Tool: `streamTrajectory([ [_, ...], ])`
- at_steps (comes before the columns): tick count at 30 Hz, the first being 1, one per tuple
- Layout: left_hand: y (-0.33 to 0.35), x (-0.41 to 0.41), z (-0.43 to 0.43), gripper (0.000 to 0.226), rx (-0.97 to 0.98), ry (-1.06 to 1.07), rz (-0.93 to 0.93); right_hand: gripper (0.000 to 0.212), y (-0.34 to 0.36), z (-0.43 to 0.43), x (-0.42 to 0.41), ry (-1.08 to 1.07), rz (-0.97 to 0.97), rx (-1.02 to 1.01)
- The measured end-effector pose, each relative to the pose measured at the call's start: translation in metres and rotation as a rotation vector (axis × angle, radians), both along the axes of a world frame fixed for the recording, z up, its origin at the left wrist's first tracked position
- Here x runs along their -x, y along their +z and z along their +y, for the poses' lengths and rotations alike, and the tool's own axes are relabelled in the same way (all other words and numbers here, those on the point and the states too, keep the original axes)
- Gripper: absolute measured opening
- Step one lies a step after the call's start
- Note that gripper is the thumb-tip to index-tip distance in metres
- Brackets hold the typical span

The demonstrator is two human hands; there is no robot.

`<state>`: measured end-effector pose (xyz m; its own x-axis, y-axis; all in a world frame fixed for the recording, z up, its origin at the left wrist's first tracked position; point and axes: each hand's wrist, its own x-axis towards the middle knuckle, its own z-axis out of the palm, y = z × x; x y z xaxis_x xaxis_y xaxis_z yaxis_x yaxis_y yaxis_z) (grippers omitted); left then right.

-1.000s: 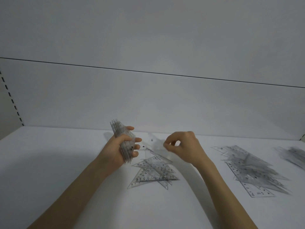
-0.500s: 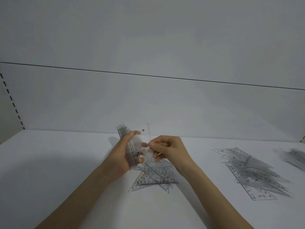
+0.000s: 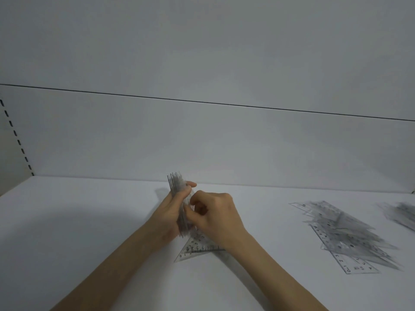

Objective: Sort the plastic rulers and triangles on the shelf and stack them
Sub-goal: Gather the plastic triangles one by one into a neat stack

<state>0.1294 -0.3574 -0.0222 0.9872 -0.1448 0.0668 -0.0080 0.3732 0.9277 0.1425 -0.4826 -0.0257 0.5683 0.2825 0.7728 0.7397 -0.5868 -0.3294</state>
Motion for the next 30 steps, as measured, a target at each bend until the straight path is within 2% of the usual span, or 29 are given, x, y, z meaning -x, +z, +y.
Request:
streamTrajectory([
  [2, 0.000, 0.000, 0.003, 0.030, -0.028, 0.005, -0.034, 0.017, 0.002, -0.001, 0.002, 0.030, 0.043, 0.025],
  [5, 0.002, 0.002, 0.008, 0.028, -0.022, -0.055, -0.063, 0.027, 0.015, -0.010, 0.005, 0.092, 0.264, 0.062],
  [7, 0.006, 0.001, 0.010, 0.020, 0.023, -0.058, -0.016, 0.022, 0.024, -0.025, -0.001, 0.088, 0.364, -0.058],
  [9, 0.008, -0.003, 0.015, 0.015, 0.081, 0.027, 0.031, 0.016, 0.028, -0.046, -0.014, -0.054, 0.385, -0.142],
  [11, 0.010, -0.007, 0.018, 0.013, 0.132, 0.101, 0.041, 0.014, 0.026, -0.065, -0.024, -0.182, 0.492, -0.035],
  [13, 0.011, -0.010, 0.020, 0.012, 0.160, 0.151, 0.048, 0.015, 0.019, -0.073, -0.026, -0.186, 0.693, 0.123],
  [15, 0.011, -0.012, 0.021, 0.011, 0.166, 0.182, 0.068, 0.035, 0.014, -0.071, -0.025, -0.160, 0.809, 0.265],
  [17, 0.011, -0.012, 0.020, 0.010, 0.157, 0.184, 0.077, 0.051, 0.011, -0.066, -0.023, -0.162, 0.821, 0.356],
  [21, 0.010, -0.012, 0.018, 0.011, 0.140, 0.185, 0.093, 0.041, 0.013, -0.065, -0.020, -0.153, 0.816, 0.338],
  [25, 0.012, -0.011, 0.016, 0.010, 0.159, 0.198, 0.105, 0.047, 0.011, -0.066, -0.020, -0.158, 0.640, 0.506],
  [28, 0.012, -0.011, 0.016, 0.010, 0.155, 0.203, 0.114, 0.031, 0.011, -0.070, -0.022, -0.029, 0.553, 0.552],
  [30, 0.012, -0.011, 0.016, 0.010, 0.152, 0.206, 0.121, 0.036, 0.012, -0.071, -0.022, -0.012, 0.460, 0.582],
])
